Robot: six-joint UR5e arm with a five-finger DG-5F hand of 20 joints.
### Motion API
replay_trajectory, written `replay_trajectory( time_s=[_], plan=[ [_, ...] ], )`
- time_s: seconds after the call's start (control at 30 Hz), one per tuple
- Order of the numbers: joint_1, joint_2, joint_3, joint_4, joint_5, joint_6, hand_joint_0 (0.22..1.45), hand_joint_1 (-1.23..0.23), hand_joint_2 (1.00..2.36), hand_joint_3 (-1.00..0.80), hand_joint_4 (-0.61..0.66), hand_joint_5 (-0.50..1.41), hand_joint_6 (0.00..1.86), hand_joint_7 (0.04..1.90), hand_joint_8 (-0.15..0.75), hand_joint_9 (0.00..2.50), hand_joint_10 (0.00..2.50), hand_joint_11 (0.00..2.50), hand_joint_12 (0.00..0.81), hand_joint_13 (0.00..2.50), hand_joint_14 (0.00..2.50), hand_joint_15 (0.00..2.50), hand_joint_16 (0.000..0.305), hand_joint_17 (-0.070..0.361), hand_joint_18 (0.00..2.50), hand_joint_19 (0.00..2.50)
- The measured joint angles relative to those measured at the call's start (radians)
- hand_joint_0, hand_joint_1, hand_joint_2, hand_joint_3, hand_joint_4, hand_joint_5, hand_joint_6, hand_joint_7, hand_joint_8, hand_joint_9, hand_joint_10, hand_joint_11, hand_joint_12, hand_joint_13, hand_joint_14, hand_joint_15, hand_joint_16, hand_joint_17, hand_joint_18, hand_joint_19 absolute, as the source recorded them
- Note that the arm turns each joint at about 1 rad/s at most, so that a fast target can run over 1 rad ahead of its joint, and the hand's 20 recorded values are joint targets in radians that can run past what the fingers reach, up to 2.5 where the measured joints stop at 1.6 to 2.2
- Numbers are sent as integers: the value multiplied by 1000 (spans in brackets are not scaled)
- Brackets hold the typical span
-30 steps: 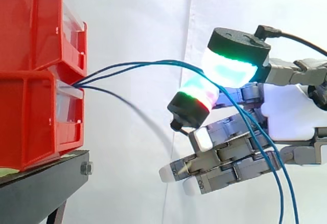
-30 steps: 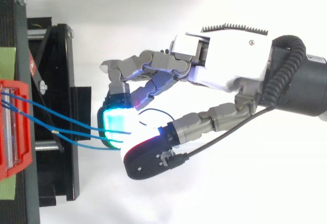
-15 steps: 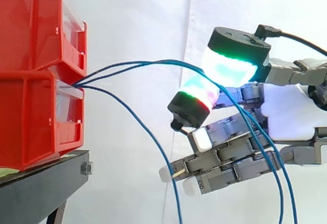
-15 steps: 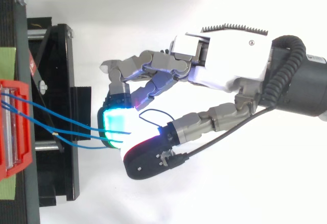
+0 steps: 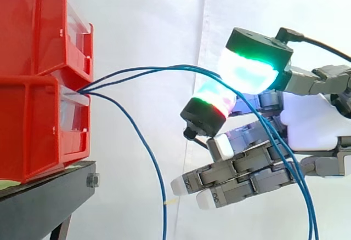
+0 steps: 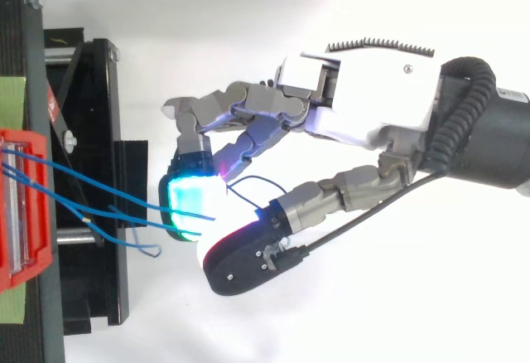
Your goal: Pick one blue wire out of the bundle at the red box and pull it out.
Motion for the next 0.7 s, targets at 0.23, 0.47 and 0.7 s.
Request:
replay_trajectory(
  time_s=[0.23, 0.47, 0.7],
  plan=[
    [1, 0, 0, 0, 0, -1, 642, -821, 1003, -474, 140, -121, 865, 1348, 251, 972, 29, 833, 414, 177, 5, 111, 54, 122, 0, 268],
    [0, 0, 0, 0, 0, 0, 590, -710, 1003, -470, 169, -113, 868, 1302, 252, 994, 29, 829, 416, 179, 5, 103, 53, 120, 0, 278],
    [1, 0, 0, 0, 0, 2, 479, -554, 1000, -500, 159, -102, 845, 1225, 274, 1003, 25, 792, 440, 160, 5, 99, 58, 129, 0, 289]
  ],
)
